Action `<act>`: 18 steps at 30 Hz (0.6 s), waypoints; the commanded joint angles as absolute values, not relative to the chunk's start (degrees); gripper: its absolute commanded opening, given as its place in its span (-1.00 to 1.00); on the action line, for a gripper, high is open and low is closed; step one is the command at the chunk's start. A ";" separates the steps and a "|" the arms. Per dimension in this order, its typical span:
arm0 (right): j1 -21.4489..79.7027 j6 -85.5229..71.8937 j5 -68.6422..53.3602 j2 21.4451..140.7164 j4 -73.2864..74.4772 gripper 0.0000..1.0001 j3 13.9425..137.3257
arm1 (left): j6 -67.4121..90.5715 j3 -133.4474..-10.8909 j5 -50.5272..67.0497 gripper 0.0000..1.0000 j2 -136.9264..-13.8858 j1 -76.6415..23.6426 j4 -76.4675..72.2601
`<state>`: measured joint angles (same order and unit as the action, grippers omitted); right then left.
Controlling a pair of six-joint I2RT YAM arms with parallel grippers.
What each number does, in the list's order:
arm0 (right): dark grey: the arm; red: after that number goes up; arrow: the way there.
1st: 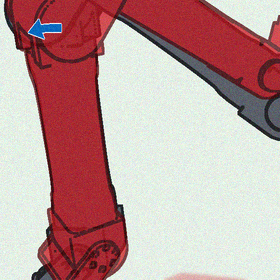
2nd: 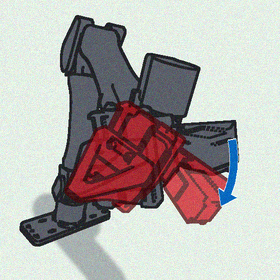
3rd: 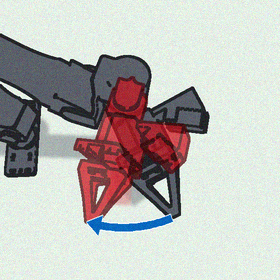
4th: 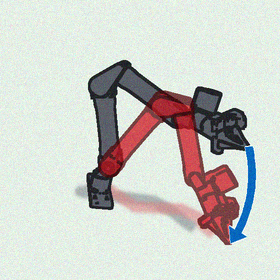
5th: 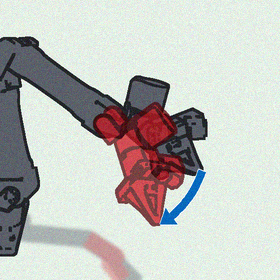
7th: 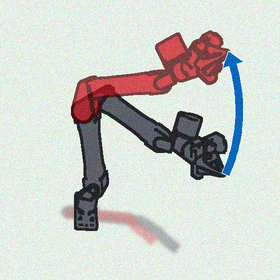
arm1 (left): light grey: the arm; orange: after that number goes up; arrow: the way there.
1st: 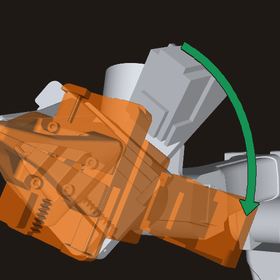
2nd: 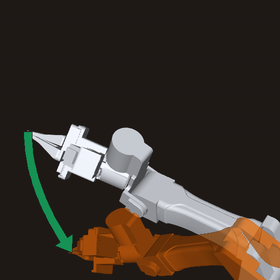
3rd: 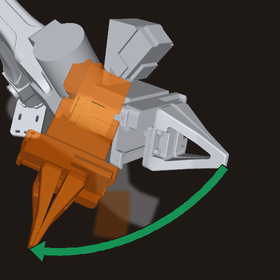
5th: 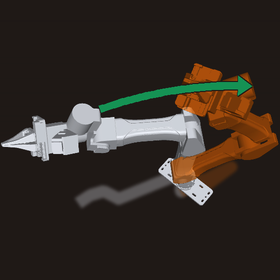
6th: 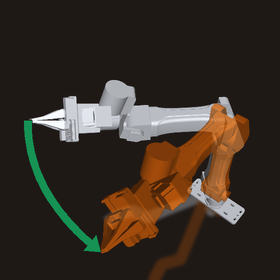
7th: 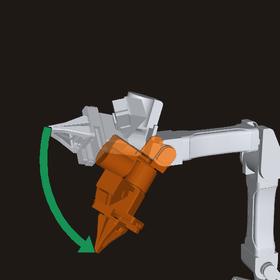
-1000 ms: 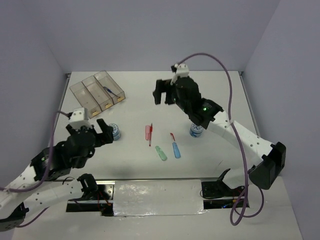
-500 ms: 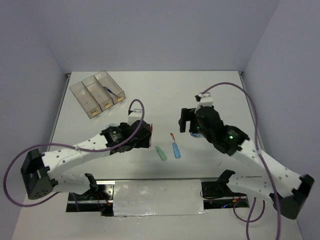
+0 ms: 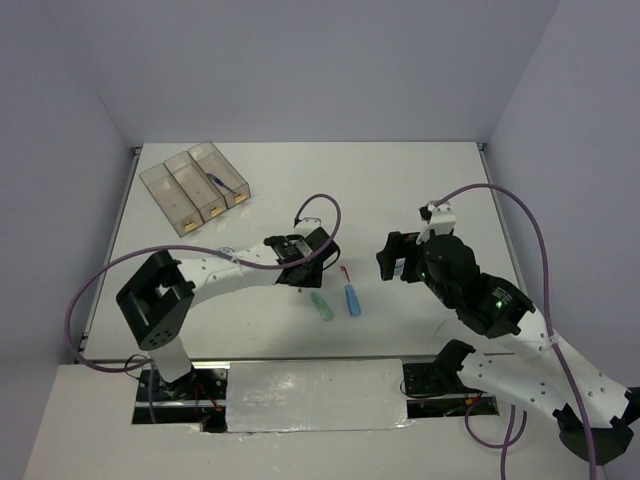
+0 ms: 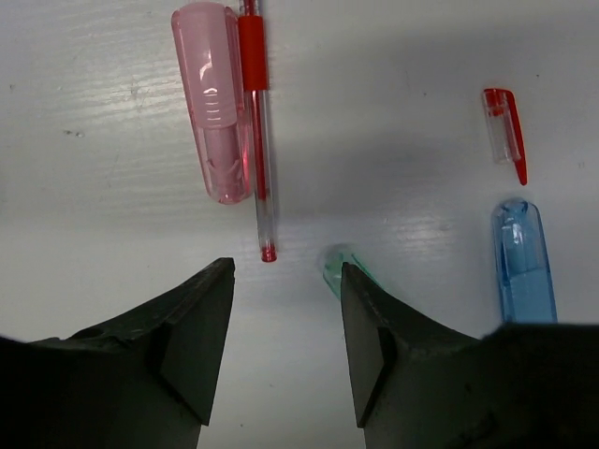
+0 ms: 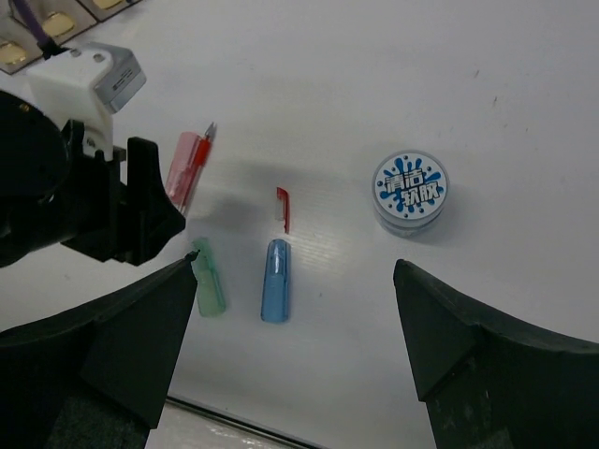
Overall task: Sort the stationery into containers
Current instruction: Pick up the pen from the center of the board.
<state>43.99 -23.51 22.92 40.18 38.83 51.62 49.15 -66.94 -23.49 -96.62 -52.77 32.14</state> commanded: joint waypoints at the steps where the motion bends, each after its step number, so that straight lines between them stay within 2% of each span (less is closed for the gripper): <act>1: 44.03 -22.68 22.06 39.11 38.32 0.87 50.01 | 47.73 -70.13 -21.80 0.23 -98.96 -51.86 32.26; 8: 44.03 -22.41 21.01 39.81 36.39 0.87 48.25 | 47.46 -70.75 -19.52 0.18 -102.39 -50.54 31.82; 13: 44.12 -22.32 20.83 39.38 35.25 0.87 46.94 | 47.81 -71.02 -18.72 0.06 -104.06 -50.10 32.08; 18: 44.03 -22.24 20.21 39.29 34.80 0.87 46.06 | 48.52 -70.84 -18.02 0.06 -105.47 -49.13 31.73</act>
<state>43.99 -22.87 20.49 39.92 37.21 46.54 48.18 -69.04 -19.16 -104.42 -49.87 31.94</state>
